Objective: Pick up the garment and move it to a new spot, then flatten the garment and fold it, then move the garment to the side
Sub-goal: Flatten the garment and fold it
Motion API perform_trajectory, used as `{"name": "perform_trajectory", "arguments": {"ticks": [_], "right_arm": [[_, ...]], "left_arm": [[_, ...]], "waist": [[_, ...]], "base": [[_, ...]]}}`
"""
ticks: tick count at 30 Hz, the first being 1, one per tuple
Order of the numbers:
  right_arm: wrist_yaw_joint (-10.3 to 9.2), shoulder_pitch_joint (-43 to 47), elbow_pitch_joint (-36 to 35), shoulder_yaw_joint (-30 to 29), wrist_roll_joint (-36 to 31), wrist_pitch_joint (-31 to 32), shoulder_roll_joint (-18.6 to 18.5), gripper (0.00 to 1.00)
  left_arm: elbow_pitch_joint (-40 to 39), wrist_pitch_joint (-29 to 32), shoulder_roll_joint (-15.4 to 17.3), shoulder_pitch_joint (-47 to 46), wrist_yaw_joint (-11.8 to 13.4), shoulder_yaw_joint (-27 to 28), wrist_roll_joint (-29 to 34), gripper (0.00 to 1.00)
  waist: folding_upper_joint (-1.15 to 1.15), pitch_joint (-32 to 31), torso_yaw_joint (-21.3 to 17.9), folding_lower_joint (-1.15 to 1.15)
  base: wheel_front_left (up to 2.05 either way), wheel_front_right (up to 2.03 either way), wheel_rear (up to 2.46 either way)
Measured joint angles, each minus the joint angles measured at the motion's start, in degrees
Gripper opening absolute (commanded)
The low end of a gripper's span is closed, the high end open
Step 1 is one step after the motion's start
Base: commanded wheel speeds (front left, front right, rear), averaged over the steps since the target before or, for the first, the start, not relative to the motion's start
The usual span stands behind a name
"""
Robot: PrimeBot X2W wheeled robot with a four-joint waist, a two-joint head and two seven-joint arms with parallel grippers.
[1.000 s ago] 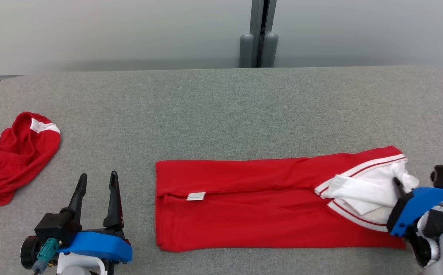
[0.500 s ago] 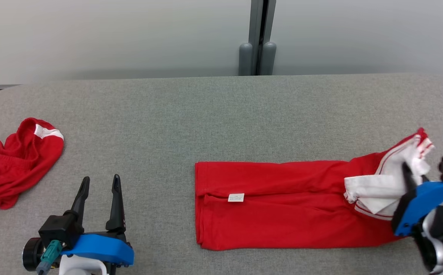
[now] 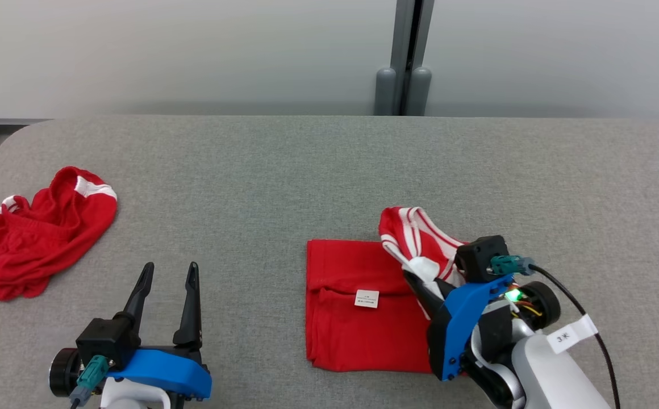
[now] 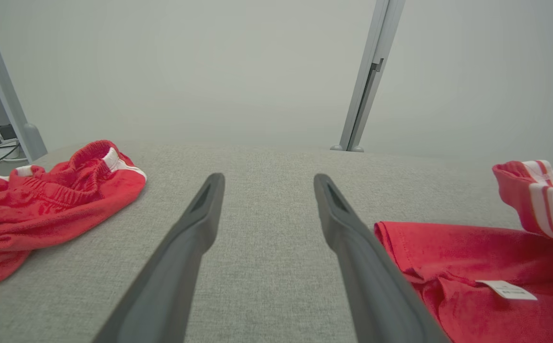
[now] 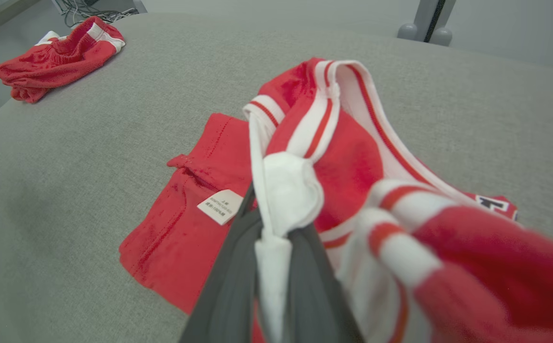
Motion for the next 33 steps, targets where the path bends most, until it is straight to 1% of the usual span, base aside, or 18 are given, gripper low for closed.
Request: {"name": "perform_trajectory", "arguments": {"ticks": [4,7,17,18,19,21,23,25,27,30,33], "right_arm": [[0.0,-2.5,4.8,4.2,3.0,-1.6,0.0,0.0],[0.0,-4.8,8.0,6.3,4.7,-2.8,0.0,0.0],[-0.01,-11.5,17.0,12.8,9.9,-5.0,0.0,0.0],[-0.01,-11.8,17.6,13.4,10.3,-5.5,0.0,0.36],[-0.01,-12.0,17.8,14.0,11.4,-6.1,0.0,1.0],[0.0,-12.2,17.4,15.6,15.1,-6.9,0.0,1.0],[-0.01,-12.2,15.6,17.9,20.5,-7.4,0.0,1.0],[-0.01,-12.4,12.8,20.9,23.4,-8.0,0.0,1.0],[-0.01,-12.5,9.1,22.3,26.7,-8.9,0.2,1.0],[-0.01,-12.7,4.1,21.4,26.9,-11.2,0.2,1.0],[-0.01,-12.3,-0.2,16.9,24.2,-12.8,0.1,1.0]], "left_arm": [[0.6,0.0,-0.1,-0.4,-0.2,-0.4,0.0,1.0],[0.9,0.0,-0.1,-0.8,-0.2,-0.4,0.0,1.0],[1.4,0.0,-0.6,-1.4,-0.2,-0.9,0.0,1.0],[1.4,0.0,-0.6,-1.5,-0.3,-0.9,0.0,1.0],[1.5,0.0,-0.7,-1.7,-0.4,-0.9,0.0,1.0],[1.5,0.0,-0.7,-2.0,-0.5,-0.8,0.0,1.0],[1.6,0.0,-0.7,-2.0,-0.5,-0.6,0.0,1.0],[1.6,0.0,-0.6,-2.0,-0.4,-0.3,-0.1,1.0],[1.5,0.0,-0.4,-1.9,-0.1,0.1,-0.2,1.0],[1.1,0.0,-0.2,-1.4,0.2,0.5,-0.2,1.0],[0.6,0.0,-0.2,-0.9,0.5,0.6,-0.2,1.0]], "waist": [[0.0,0.4,1.6,0.0],[0.0,0.7,2.5,0.0],[0.0,1.8,4.1,0.0],[0.0,1.9,4.2,0.0],[0.0,2.0,4.2,0.01],[0.0,2.1,4.2,0.01],[0.0,2.0,4.0,0.0],[0.0,2.0,3.5,0.0],[0.0,2.0,2.9,0.0],[0.0,1.7,1.8,0.0],[0.0,1.2,0.8,0.0]], "base": [[0.0,0.0,0.0],[0.0,0.0,0.0],[0.0,0.0,0.0],[0.0,0.0,0.0],[0.0,0.0,0.0],[0.0,0.0,0.0],[0.0,0.0,0.0],[0.0,0.0,0.0],[0.0,0.0,0.0],[0.0,0.0,0.0],[0.0,0.0,0.0]]}}
